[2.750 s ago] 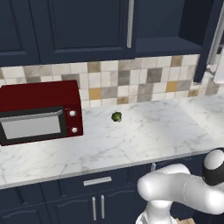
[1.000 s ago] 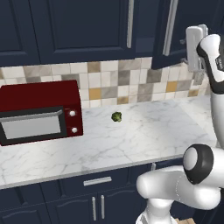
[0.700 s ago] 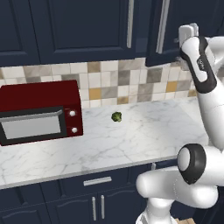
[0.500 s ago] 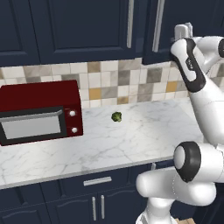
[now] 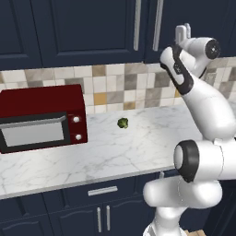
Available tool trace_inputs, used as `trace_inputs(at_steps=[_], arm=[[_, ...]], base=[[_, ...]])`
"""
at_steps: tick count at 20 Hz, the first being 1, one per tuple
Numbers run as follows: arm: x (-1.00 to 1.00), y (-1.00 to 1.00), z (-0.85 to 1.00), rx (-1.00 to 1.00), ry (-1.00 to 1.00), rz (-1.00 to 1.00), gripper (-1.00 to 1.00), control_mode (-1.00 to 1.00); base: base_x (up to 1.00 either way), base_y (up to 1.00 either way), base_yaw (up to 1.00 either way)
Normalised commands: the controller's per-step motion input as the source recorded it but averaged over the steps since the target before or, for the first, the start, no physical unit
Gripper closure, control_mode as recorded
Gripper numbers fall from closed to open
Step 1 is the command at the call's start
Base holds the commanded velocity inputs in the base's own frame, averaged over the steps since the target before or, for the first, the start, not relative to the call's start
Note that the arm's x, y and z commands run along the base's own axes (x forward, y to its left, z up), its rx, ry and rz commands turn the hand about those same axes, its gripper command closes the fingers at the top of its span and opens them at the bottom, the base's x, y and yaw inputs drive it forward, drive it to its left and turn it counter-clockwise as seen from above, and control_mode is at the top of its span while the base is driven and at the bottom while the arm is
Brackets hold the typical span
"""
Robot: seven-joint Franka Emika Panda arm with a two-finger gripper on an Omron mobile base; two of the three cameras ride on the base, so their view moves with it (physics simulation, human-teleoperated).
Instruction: Close all open cabinet doors.
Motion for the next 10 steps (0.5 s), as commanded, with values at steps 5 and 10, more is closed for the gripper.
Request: trace_inputs(at_steps=[5,10], arm=[[0.45,0.21,0.0,0.02,0.01,-0.17,-1.0,-1.0],[0.32,0.05,0.0,0.04,0.04,-0.13,-1.0,-1.0]], base=[[0.0,0.0,0.0],[0.0,0.0,0.0]])
